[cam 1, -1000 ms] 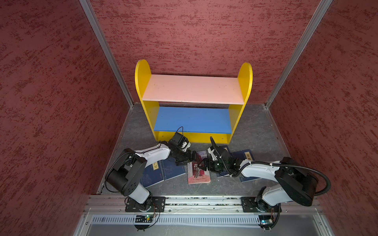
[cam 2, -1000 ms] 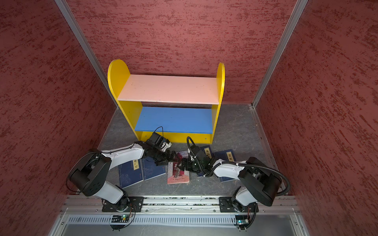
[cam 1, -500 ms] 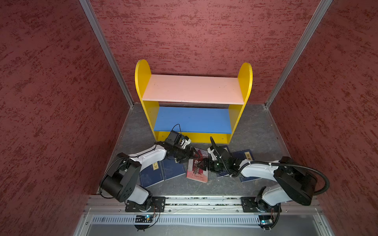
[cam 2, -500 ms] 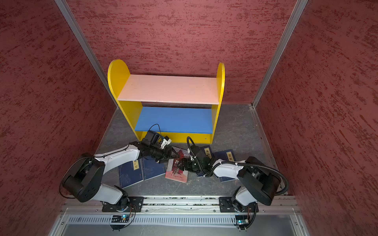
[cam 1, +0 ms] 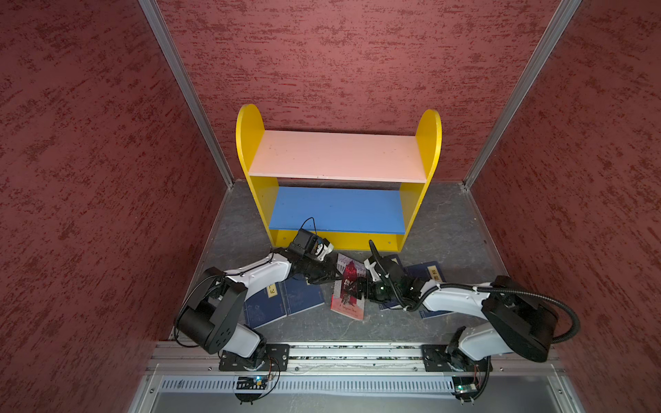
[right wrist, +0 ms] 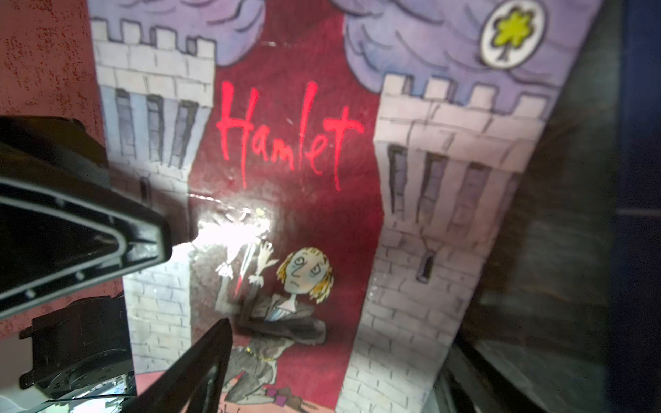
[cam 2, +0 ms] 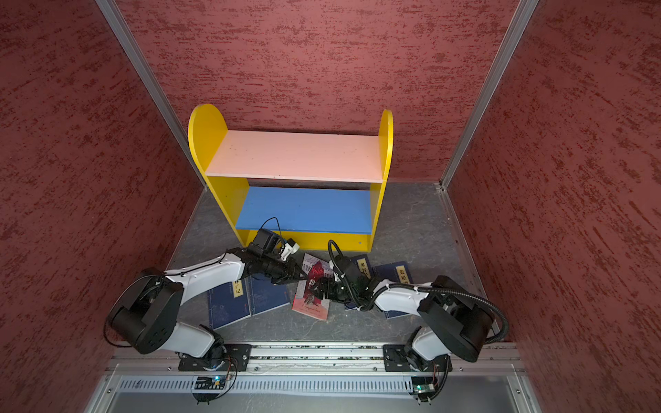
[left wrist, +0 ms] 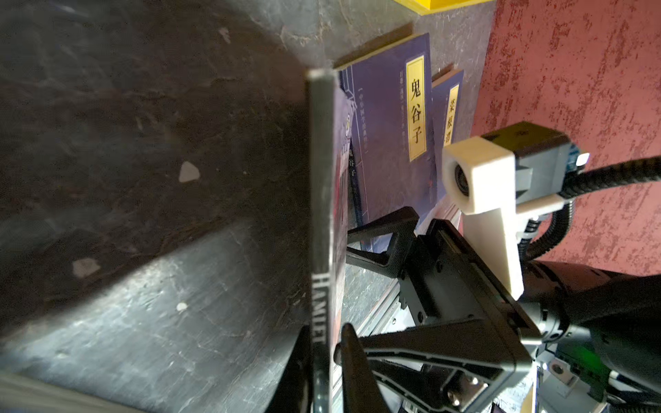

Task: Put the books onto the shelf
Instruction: 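Pinch the Hamlet book's edges with both grippers and tilt it upright, then lift the upright Hamlet book with both grippers toward the blue shelf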

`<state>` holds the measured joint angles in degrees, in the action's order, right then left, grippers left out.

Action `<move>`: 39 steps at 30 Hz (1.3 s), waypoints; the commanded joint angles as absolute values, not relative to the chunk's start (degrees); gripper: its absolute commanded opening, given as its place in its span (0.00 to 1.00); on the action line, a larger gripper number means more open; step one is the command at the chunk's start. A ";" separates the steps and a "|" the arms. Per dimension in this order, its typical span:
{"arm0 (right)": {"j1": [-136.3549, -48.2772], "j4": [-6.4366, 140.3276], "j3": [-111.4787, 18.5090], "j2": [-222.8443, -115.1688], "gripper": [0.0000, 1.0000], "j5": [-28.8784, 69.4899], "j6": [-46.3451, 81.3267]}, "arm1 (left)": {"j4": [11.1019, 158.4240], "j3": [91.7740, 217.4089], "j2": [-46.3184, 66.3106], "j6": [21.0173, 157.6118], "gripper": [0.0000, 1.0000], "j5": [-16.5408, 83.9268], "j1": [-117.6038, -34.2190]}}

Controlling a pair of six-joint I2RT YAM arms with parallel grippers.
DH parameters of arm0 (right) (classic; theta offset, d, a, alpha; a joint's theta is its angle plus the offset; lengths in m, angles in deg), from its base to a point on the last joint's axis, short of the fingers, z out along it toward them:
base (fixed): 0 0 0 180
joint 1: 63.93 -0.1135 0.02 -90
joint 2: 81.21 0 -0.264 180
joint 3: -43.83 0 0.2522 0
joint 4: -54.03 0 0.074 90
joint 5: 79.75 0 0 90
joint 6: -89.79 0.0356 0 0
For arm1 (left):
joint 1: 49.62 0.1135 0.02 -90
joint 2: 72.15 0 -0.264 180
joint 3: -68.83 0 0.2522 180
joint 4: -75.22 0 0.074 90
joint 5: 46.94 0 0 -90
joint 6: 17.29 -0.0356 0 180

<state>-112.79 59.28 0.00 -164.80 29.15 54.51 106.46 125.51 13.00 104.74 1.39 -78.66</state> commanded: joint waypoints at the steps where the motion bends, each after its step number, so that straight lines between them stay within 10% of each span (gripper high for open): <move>1: -112.71 64.82 1.50 -164.70 0.87 27.82 55.66 | 107.22 125.40 12.01 103.49 0.10 2.28 -78.71; 29: -107.55 78.91 -3.55 -135.05 0.95 25.37 51.72 | 127.78 136.65 -3.54 91.57 0.00 -3.19 -79.12; 39: -106.56 69.29 -8.13 -134.90 0.97 30.44 52.97 | 122.86 135.50 -10.44 98.07 0.00 -0.44 -66.71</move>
<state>-106.83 73.84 -6.23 -133.76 27.60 52.48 125.78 135.67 -8.14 95.30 -0.60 -69.30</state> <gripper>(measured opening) 0.969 0.078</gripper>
